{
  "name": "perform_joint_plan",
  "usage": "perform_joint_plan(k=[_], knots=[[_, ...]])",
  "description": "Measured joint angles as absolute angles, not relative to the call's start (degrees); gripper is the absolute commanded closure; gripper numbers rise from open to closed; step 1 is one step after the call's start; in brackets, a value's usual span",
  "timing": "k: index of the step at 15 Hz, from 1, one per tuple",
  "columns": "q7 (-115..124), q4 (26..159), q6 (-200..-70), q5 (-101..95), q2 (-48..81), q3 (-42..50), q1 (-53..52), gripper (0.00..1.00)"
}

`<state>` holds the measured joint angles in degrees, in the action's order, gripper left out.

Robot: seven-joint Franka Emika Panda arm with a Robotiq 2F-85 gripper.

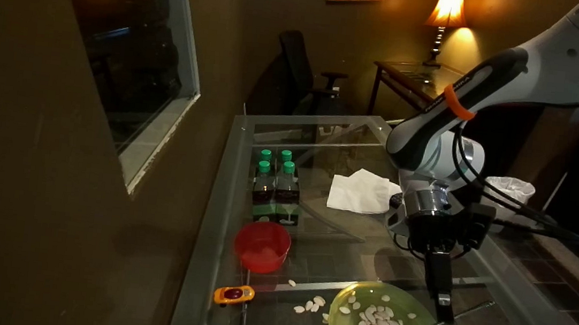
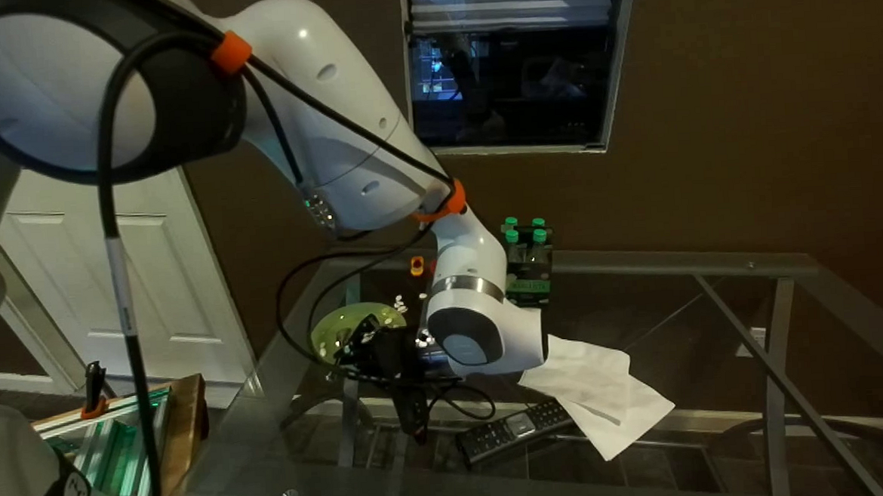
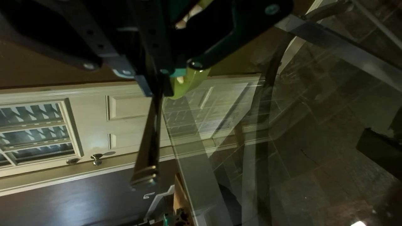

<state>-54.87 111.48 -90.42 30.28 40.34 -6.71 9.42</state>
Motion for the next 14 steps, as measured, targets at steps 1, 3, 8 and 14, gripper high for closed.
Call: perform_joint_plan(k=[1,3,8,14], knots=[[-54.87,111.48,-90.99,30.28,40.34,-6.71,9.42,0.98],[-54.87,111.48,-92.63,30.28,40.34,-6.70,9.42,0.98],[-54.87,111.48,-94.58,30.28,40.28,-6.77,9.42,0.98],[-54.87,111.48,-94.98,30.28,40.24,-6.90,9.42,0.98]])
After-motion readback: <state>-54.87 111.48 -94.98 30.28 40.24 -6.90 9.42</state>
